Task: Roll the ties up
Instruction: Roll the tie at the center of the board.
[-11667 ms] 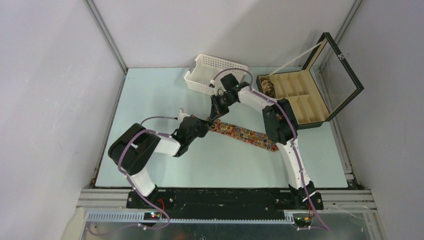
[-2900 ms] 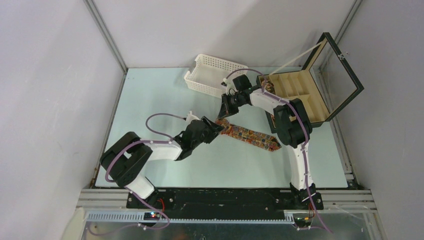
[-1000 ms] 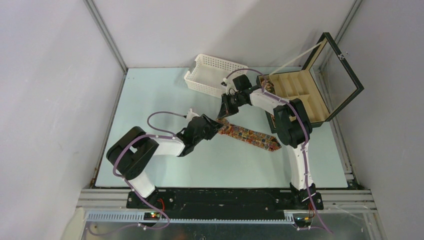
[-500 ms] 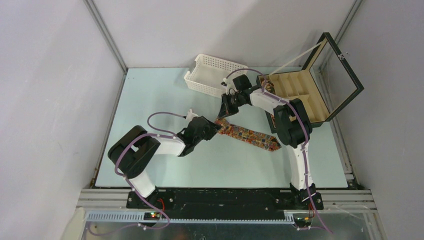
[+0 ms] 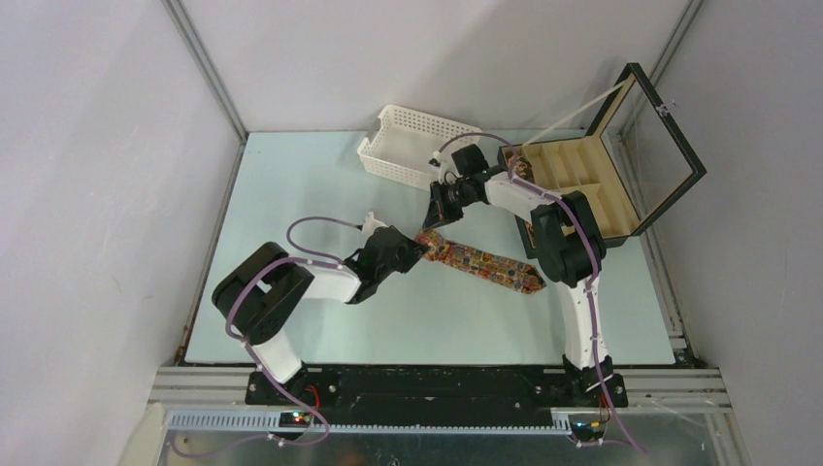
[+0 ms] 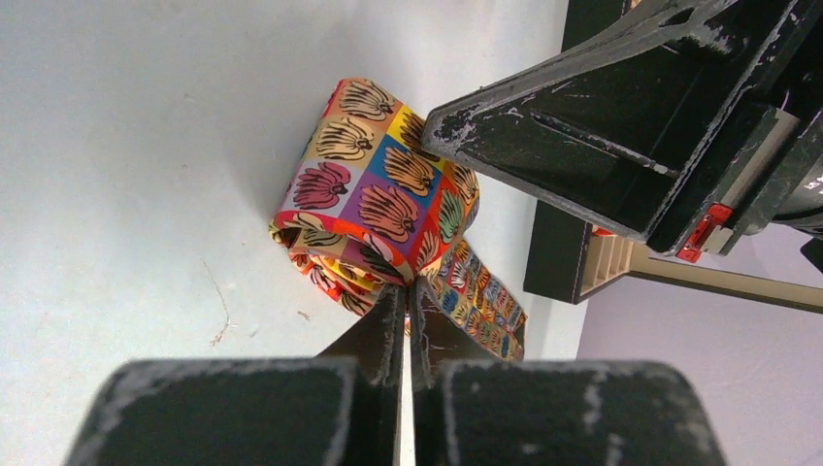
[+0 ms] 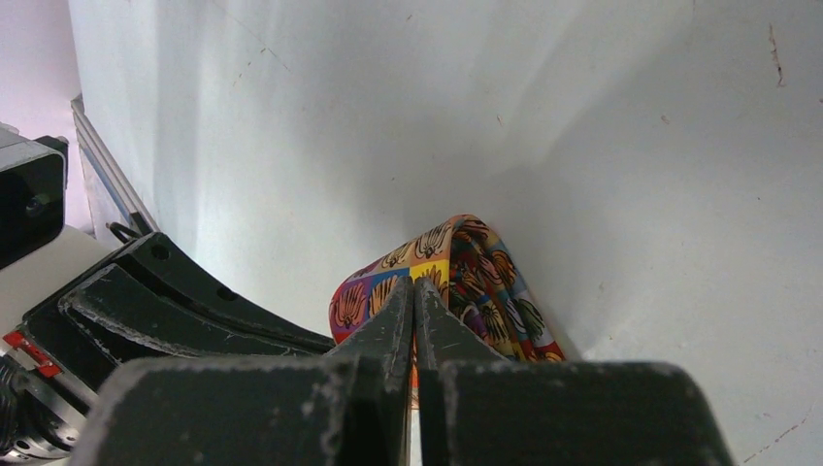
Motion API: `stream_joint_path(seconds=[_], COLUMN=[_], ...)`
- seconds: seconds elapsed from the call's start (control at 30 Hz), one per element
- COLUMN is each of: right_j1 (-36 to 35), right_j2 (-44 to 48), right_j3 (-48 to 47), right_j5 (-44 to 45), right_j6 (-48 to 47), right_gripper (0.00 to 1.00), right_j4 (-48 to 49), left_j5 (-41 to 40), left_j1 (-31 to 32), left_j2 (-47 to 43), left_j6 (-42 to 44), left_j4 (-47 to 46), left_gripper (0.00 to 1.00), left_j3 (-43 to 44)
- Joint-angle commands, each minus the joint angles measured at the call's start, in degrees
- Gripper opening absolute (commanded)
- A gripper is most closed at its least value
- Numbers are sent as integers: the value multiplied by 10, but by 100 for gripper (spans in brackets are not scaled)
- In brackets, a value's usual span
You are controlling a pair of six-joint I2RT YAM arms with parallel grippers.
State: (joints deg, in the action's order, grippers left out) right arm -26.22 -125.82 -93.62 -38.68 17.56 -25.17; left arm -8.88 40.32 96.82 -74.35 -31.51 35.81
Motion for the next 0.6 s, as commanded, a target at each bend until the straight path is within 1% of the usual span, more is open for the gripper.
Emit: stream_joint_path(seconds=[0.0,0.17,0.27,0.4,0.47,0.57], right_j1=[2,5,8,15,22,28], right_j2=[28,48,79,128,154,182], right_j3=[-32,-46,-31,14,53,90], right_j5=[3,19,37,68,83,97], right_j6=[-3,0,9,25,38,53], right_gripper=[0,1,4,11,15,18], right_j4=[-3,-7,17,52,68,85], left_j5=[-27,-48,-62,-80,-89,-104], left_j1=[-6,-7,-6,-6,-6,-7], left_j2=[10,12,12,10,6,2], left_j6=[36,63,75,89,98,120], left_j4=[-25,-36,-32,-21,-15,-1], left_gripper=[0,0,0,0,0,0], left_j3=[6,2,4,7,8,15])
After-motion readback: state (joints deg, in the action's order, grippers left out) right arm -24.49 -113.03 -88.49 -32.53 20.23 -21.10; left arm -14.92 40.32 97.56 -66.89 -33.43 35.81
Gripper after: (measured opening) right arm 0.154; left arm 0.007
